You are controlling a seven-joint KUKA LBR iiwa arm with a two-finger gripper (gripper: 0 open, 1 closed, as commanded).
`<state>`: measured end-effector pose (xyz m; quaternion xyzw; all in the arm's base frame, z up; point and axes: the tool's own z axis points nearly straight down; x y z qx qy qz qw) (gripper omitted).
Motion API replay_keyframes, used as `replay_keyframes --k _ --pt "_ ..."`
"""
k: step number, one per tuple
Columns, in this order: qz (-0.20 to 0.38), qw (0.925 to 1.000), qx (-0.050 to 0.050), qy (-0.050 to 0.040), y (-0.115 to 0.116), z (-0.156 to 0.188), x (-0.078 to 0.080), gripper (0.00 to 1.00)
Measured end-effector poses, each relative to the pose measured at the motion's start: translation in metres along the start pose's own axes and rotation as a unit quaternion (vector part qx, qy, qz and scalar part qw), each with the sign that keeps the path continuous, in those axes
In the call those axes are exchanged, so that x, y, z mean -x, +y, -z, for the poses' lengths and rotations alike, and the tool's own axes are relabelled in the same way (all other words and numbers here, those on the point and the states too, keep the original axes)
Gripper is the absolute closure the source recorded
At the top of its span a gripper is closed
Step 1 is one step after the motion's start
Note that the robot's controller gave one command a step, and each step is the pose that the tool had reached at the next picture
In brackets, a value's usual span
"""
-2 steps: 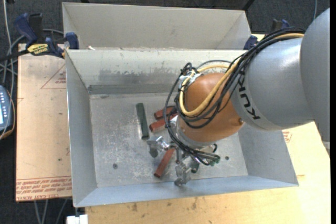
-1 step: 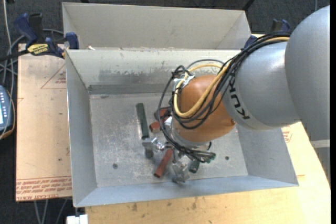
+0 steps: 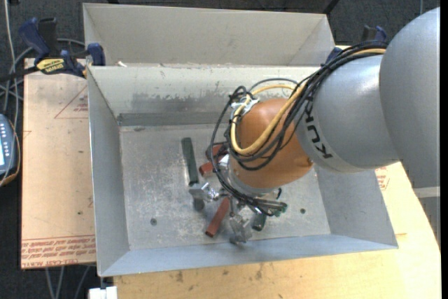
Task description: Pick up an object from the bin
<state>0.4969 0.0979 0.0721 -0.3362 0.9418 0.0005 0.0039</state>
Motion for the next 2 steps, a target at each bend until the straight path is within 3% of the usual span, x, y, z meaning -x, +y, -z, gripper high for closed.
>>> replay_keyframes --k 1,2 --pt "0.0 1.0 0.001 0.0032 0.001 0.0 -0.001 1.0" --pt "-0.001 1.0 -0.001 -0.0007 0.0 0.087 0.002 1.0"
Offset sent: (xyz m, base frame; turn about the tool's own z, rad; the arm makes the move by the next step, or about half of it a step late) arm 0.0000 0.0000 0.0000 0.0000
